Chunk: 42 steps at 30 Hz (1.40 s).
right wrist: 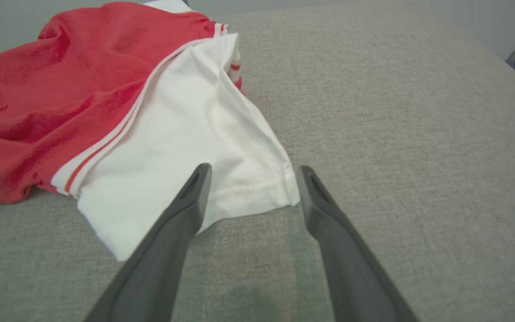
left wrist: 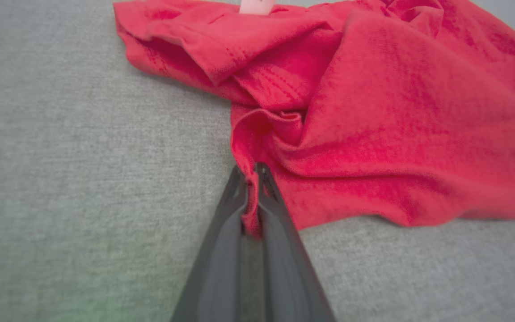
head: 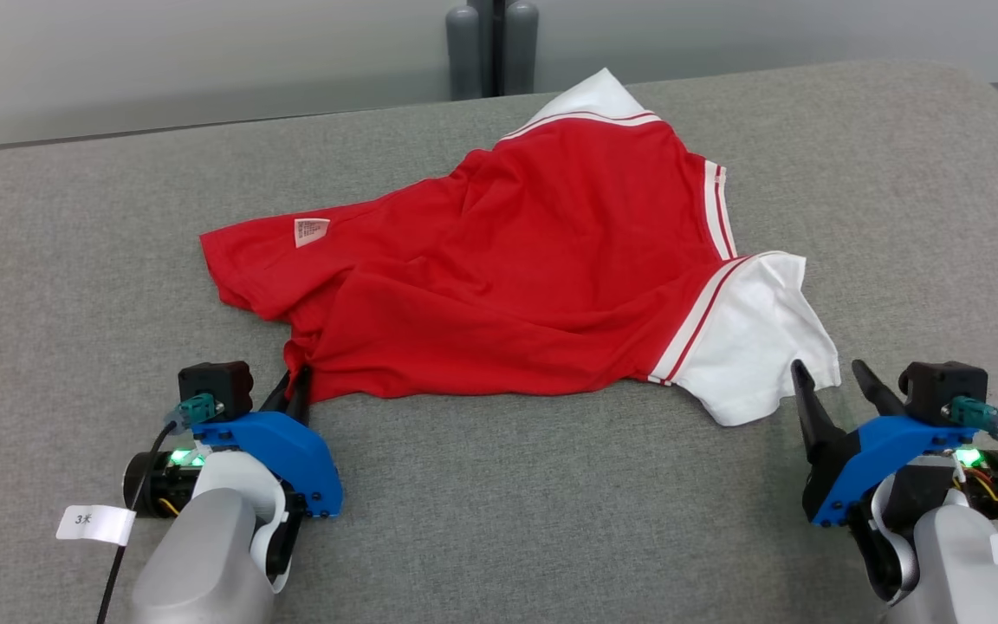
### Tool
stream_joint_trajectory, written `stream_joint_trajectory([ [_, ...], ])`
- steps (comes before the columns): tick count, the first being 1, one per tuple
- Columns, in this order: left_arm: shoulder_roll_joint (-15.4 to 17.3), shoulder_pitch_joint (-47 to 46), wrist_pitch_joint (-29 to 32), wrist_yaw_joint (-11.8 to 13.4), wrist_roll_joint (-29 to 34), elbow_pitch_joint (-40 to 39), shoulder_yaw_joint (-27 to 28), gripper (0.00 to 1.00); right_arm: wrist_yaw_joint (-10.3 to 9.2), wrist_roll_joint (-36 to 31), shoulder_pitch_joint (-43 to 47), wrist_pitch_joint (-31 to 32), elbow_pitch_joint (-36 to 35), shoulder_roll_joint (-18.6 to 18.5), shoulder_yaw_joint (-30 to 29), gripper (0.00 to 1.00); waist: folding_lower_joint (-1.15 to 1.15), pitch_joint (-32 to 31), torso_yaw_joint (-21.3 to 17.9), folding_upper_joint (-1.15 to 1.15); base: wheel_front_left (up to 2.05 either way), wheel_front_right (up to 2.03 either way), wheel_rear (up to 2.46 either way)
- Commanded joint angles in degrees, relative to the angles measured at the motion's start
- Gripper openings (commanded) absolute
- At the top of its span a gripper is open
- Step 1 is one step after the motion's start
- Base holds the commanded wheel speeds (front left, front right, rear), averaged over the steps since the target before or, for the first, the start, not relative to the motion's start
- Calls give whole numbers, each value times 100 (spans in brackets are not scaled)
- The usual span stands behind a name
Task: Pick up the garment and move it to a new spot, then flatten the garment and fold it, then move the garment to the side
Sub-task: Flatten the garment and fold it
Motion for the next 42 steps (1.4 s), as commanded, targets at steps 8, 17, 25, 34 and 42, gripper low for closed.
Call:
stream_joint_trajectory([
  [8, -130, 163, -147, -76, -107, 153, -297, 0, 1, -546, -690, 122, 990, -2, -691, 100, 0, 127, 294, 0, 0, 0, 0],
  [17, -165, 102, -210, -80, -334, 73, -541, 0, 1, -619, -946, 70, 1897, 4, -586, 0, 0, 164, 303, 0, 0, 0, 0],
  [25, -67, 288, -650, -83, -875, -577, -654, 0, 1, -142, -725, -208, 1364, -9, -556, 0, 0, -125, 212, 0, 0, 0, 0],
  [34, 374, 1080, -750, -83, -1869, -2559, -548, 0, 1, 905, 291, 408, -1392, -12, -376, 0, 0, -579, 229, 0, 0, 0, 0],
  [42, 700, 1855, -111, 60, -2766, -4809, -150, 0, 1, 1284, 990, 1108, -3767, -10, -550, 0, 0, -859, 355, 0, 0, 0, 0],
])
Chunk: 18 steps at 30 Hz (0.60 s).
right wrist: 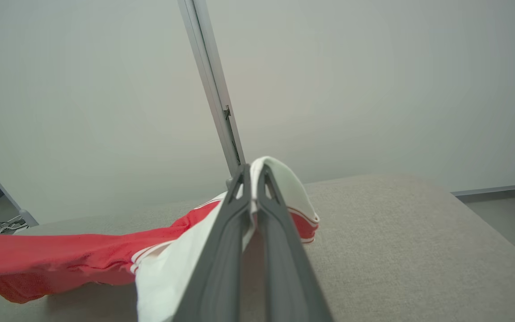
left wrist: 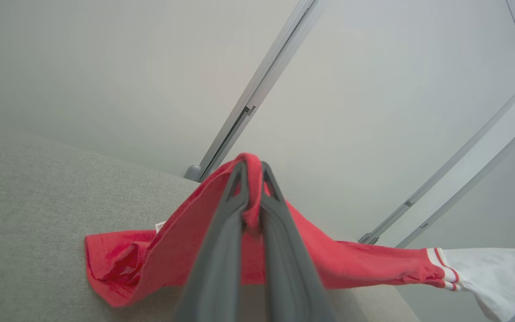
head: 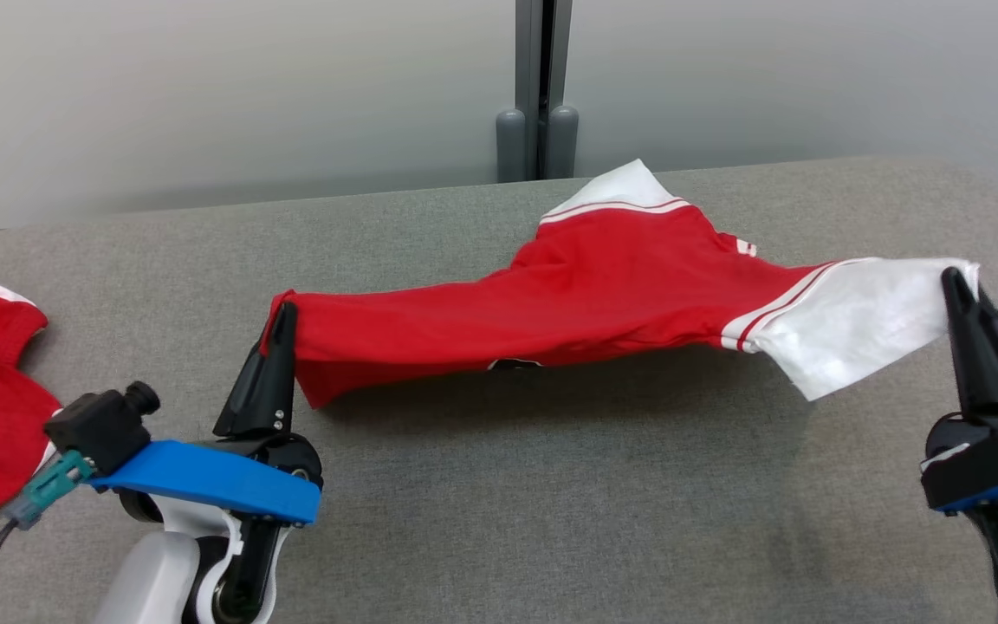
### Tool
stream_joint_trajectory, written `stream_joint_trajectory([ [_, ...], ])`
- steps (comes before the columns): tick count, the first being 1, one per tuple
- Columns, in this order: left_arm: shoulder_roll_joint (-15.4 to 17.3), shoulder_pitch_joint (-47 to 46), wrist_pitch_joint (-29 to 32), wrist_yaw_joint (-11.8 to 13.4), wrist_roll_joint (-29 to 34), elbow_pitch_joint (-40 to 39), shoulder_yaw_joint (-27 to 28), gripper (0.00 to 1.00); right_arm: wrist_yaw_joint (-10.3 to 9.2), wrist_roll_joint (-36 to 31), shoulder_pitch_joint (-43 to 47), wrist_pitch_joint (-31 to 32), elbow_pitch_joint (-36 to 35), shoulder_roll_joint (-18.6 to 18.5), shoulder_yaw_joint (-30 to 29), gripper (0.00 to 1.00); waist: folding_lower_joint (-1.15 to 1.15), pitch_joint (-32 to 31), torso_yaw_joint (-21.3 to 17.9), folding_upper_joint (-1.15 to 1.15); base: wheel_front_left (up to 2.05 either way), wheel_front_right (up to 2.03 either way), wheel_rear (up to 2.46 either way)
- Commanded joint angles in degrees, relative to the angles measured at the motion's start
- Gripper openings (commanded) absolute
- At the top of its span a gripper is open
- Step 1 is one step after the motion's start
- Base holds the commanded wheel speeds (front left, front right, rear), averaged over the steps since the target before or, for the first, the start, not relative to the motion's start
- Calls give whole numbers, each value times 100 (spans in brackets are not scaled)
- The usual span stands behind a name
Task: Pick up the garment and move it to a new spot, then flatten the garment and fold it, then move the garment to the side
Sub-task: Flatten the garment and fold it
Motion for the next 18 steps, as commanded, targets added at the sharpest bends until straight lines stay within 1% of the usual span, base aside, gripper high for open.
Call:
stream_joint_trajectory([
  [1, 65, 156, 148, 85, -188, -439, 115, 0, 1, 11, 106, 97, -335, -14, -44, 0, 0, -20, 18, 0, 0, 0, 0],
  [6, 230, 477, 711, 421, -820, -1977, 432, 0, 1, -34, 148, 351, -1380, -13, -202, 0, 0, -48, 64, 0, 0, 0, 0],
  [11, 399, 581, 1224, 884, -1300, -3249, 718, 0, 1, -115, -74, 606, -2216, -18, -302, 0, 0, 55, 59, 0, 0, 0, 0],
  [12, 416, 560, 1323, 969, -1399, -3432, 762, 0, 1, -153, -140, 673, -2281, -58, -316, 0, 0, 99, 52, 0, 0, 0, 0],
  [14, 659, 422, 1540, 1108, -1302, -3606, 839, 0, 1, -134, -378, 776, -2251, -138, -311, 0, 0, 229, 43, 0, 0, 0, 0],
  [15, 698, 335, 1633, 1136, -1323, -3633, 834, 0, 1, -116, -517, 845, -2140, -217, -289, 0, 0, 307, 42, 0, 0, 0, 0],
  [17, 902, 84, 1806, 1195, -1183, -3502, 834, 0, 1, -84, -851, 948, -1791, -422, -233, 0, 0, 510, 42, 0, 0, 0, 0],
  [18, 914, -93, 1886, 1215, -1202, -3381, 817, 0, 1, -49, -1068, 978, -1520, -555, -135, 0, 0, 628, 43, 0, 0, 0, 0],
])
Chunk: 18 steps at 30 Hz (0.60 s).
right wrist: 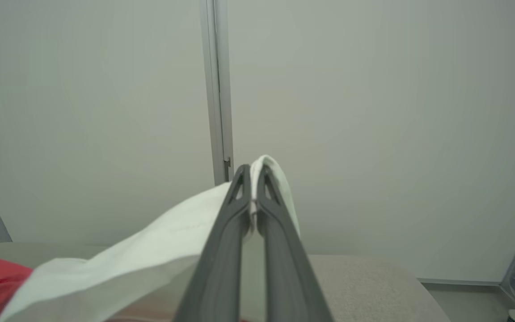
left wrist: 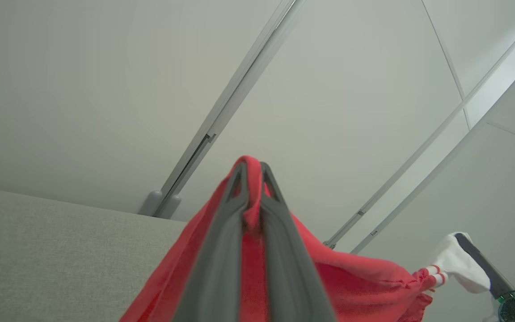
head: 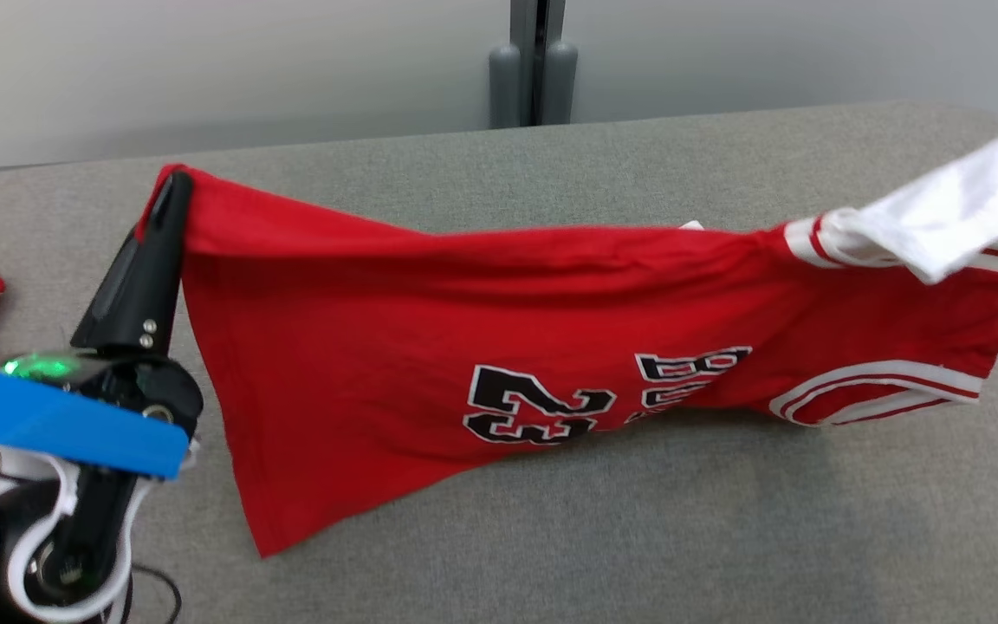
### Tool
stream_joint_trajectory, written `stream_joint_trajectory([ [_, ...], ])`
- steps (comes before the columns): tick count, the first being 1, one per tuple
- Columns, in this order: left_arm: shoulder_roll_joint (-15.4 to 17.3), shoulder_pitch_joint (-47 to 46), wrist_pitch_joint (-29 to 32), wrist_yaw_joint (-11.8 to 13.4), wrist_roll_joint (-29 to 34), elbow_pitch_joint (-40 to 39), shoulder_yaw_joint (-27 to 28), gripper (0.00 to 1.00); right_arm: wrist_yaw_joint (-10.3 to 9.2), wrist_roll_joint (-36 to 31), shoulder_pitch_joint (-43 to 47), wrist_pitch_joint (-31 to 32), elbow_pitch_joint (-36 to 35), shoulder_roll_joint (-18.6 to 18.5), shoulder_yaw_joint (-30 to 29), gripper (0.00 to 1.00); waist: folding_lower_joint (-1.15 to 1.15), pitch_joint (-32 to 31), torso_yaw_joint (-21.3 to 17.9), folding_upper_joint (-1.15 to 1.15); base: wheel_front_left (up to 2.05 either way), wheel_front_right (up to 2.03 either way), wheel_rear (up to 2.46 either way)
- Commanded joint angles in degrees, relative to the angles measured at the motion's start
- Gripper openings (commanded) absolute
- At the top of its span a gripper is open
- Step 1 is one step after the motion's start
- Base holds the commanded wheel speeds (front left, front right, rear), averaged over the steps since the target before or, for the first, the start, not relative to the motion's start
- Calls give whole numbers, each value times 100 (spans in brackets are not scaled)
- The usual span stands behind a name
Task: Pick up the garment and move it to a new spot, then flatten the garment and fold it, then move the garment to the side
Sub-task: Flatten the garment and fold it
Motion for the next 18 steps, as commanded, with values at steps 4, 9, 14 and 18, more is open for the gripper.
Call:
stream_joint_trajectory([
  [4, 317, -1183, 279, 50, 379, 742, -52, 0, 1, 188, -1275, 26, 1329, -547, 538, 0, 0, 728, 66, 0, 0, 0, 0],
  [9, 417, -2666, 269, -43, 912, 1798, -216, 0, 1, 239, -2982, -361, 2753, -886, 1314, 0, 0, 1360, -9, 0, 0, 0, 0],
  [14, 328, -3863, -52, -179, 1323, 2635, -304, 0, 1, -237, -4323, -1164, 3671, -844, 1401, 0, 0, 1648, -28, 0, 0, 0, 0],
  [18, 154, -4942, -682, -256, 1563, 3416, -146, 0, 0, -868, -5508, -2123, 4286, -686, 1280, 0, 0, 1760, -49, 0, 0, 0, 0],
])
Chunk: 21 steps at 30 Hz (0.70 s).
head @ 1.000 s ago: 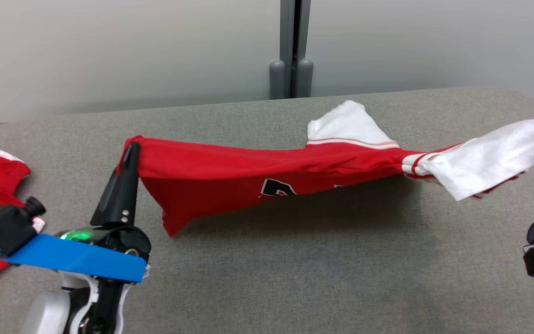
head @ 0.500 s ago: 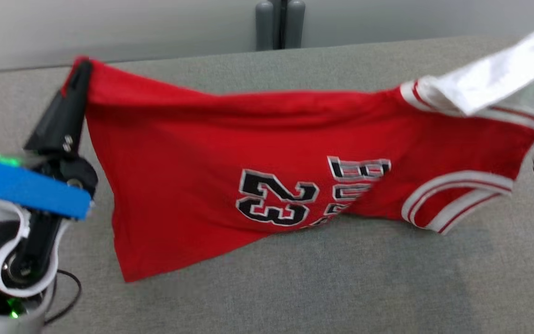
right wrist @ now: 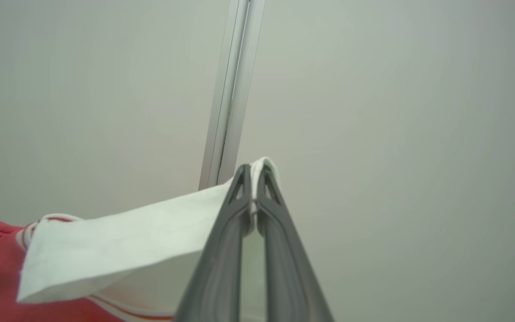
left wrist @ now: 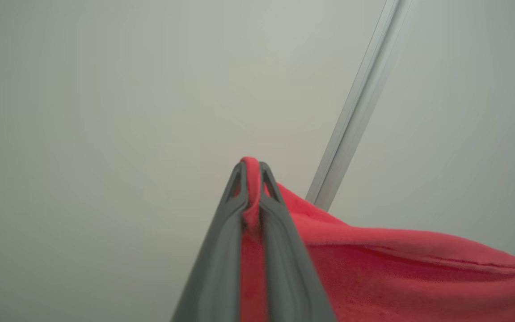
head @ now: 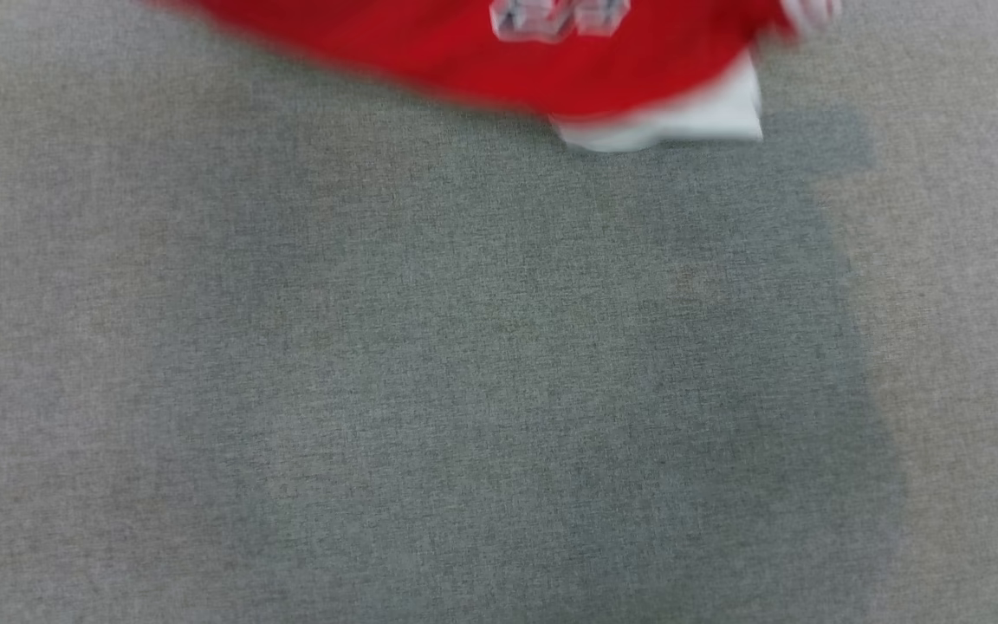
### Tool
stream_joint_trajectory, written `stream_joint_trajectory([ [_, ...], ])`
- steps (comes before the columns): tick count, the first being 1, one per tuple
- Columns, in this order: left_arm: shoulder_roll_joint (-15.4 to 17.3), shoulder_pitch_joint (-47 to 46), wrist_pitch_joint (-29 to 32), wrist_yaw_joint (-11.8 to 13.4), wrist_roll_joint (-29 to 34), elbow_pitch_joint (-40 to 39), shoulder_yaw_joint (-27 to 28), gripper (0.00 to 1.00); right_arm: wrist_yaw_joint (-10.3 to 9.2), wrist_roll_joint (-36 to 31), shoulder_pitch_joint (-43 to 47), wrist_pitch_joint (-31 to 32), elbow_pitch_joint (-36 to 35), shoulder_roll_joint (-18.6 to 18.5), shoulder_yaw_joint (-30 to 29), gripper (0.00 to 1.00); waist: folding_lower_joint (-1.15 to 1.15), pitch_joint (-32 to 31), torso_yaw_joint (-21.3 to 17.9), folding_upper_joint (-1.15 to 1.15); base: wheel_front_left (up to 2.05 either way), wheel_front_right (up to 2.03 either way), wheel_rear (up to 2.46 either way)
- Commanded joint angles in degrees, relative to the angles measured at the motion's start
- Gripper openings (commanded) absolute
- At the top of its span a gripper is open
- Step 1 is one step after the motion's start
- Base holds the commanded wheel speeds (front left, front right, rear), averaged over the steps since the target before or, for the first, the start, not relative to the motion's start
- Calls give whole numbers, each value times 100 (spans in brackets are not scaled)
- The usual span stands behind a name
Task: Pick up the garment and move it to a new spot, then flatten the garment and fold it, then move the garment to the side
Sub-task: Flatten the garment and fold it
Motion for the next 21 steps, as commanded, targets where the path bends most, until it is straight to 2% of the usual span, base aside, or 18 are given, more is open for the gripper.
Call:
stream_joint_trajectory([
  [1, -4, -227, -171, -36, 104, 111, 27, 0, -1, -80, -260, -213, 69, 9, -37, 0, -3, 21, 4, 0, 0, 0, 0],
  [5, -85, -768, -714, -342, 377, 733, -120, 0, -1, -411, -890, -929, 523, 106, -57, 0, -3, -1, -38, 0, 0, 0, 0],
  [10, -177, -670, -970, -493, 417, 1082, -236, 0, -1, -494, -664, -1090, 710, -8, 17, 0, -3, 95, -78, 0, 0, 0, 0],
  [14, -300, -234, -1199, -606, 412, 1455, -341, 0, -1, -467, 39, -1066, 956, -61, 121, 0, -3, 195, -138, 0, 0, 0, 0],
  [21, -678, 1125, -1650, -723, 396, 2043, -640, 0, -1, -229, 1982, -653, 1298, 121, 111, 0, -3, 22, -125, 0, 0, 0, 0],
])
